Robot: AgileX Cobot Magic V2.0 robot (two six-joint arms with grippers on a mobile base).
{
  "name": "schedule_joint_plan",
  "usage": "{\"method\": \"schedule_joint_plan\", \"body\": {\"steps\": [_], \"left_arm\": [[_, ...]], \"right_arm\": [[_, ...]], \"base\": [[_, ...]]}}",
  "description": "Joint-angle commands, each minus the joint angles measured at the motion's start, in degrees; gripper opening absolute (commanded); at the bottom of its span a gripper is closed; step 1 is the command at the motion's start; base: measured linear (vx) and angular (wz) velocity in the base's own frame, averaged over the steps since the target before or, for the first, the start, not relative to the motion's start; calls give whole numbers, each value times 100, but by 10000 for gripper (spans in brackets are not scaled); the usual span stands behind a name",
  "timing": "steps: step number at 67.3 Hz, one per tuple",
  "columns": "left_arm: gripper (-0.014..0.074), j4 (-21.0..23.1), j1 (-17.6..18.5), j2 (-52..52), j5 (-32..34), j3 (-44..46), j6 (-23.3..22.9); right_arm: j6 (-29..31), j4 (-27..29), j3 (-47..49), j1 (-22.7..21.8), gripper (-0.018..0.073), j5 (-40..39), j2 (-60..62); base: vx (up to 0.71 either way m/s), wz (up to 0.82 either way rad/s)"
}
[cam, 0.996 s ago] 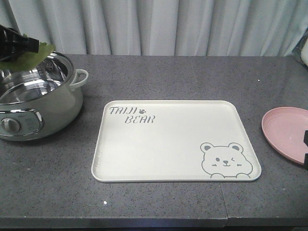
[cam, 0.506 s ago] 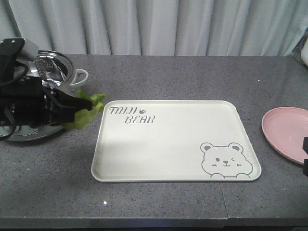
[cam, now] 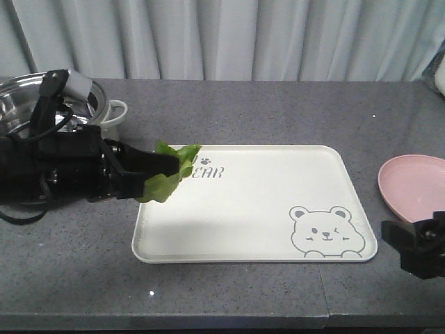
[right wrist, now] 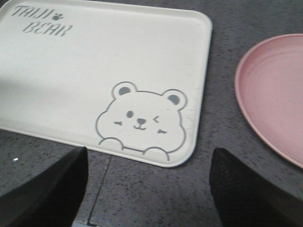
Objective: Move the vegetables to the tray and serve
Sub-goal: 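Lift the lettuce leaf out of the pot over the tray with left gripper, then grasp the lettuce leaf with the right gripper from the left gripper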
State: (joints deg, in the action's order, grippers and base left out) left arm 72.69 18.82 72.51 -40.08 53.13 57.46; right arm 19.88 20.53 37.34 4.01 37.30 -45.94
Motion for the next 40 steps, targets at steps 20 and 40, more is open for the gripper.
{"method": "schedule_joint_plan", "body": {"steps": [20,40], "left_arm": [[-6,718,224,1018,-798,741,-22],[-6,880,224,1350,-995,775,-22]], "right_arm": [[4449,3905,701,-5,508,816,-1145],[6582,5764,701,-1,468,1291,-1577]], "base": [[0,0],[0,0]]}}
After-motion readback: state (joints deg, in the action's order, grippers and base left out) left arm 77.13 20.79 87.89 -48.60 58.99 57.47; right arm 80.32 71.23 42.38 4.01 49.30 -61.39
